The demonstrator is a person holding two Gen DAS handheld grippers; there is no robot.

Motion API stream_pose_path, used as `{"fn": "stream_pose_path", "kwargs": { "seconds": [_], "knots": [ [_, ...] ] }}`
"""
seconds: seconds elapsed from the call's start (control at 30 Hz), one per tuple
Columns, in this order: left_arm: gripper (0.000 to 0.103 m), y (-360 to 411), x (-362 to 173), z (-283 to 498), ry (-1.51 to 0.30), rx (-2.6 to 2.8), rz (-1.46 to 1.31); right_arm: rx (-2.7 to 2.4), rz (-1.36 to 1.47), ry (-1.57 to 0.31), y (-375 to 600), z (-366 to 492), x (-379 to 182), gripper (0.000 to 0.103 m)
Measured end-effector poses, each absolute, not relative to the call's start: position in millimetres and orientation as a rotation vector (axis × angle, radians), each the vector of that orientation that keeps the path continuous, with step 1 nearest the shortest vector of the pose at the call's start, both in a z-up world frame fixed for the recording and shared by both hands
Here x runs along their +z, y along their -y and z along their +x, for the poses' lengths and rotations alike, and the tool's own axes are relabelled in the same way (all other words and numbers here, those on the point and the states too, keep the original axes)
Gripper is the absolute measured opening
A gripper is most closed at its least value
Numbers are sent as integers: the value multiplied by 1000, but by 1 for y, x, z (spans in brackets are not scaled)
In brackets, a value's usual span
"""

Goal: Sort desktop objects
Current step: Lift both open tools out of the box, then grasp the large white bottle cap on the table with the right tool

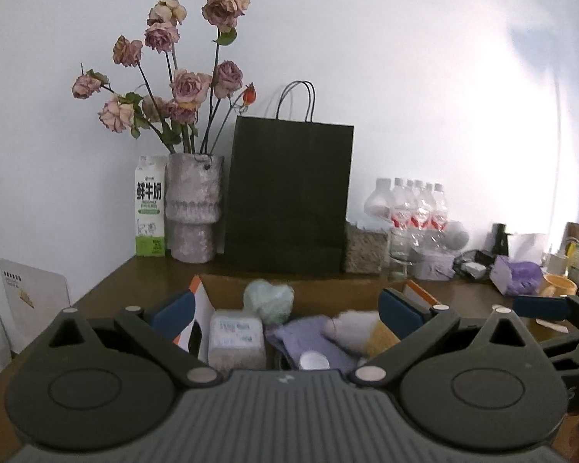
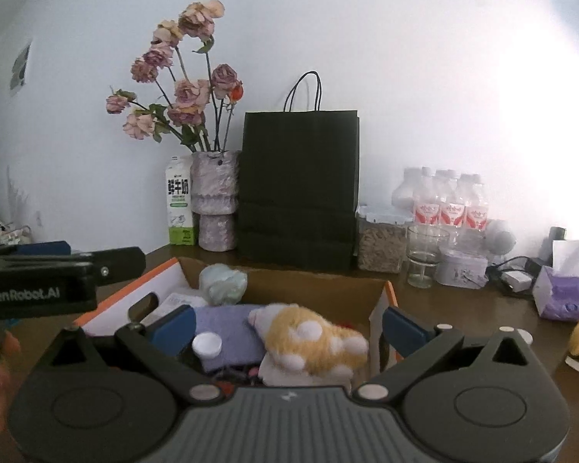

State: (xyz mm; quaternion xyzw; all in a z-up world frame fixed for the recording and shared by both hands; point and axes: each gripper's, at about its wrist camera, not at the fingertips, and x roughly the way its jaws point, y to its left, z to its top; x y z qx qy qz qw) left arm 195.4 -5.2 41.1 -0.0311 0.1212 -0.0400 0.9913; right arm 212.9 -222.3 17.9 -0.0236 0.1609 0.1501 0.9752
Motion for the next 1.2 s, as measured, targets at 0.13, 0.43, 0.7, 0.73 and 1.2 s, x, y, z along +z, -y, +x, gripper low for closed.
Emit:
{"fn": "stream_pose_path", "kwargs": {
  "seconds": [0.13,0.43,0.7,0.73,1.2],
  "knots": [
    [103,2,35,176,-263,-80,-74,295,-45,-344,233,190,10,103],
    [103,-6,13,141,-336,-53,-65,243,-40,-431,266,150,-19,103],
    [103,-13,-14,130,-419,-29,-67,190,-38,-523,288,141,-50,103],
    [103,-14,-16,129,-426,-27,-65,187,-42,-532,289,141,-54,103],
    [103,-14,-25,126,-463,-18,-56,175,-12,-612,306,150,-77,82]
  ]
}}
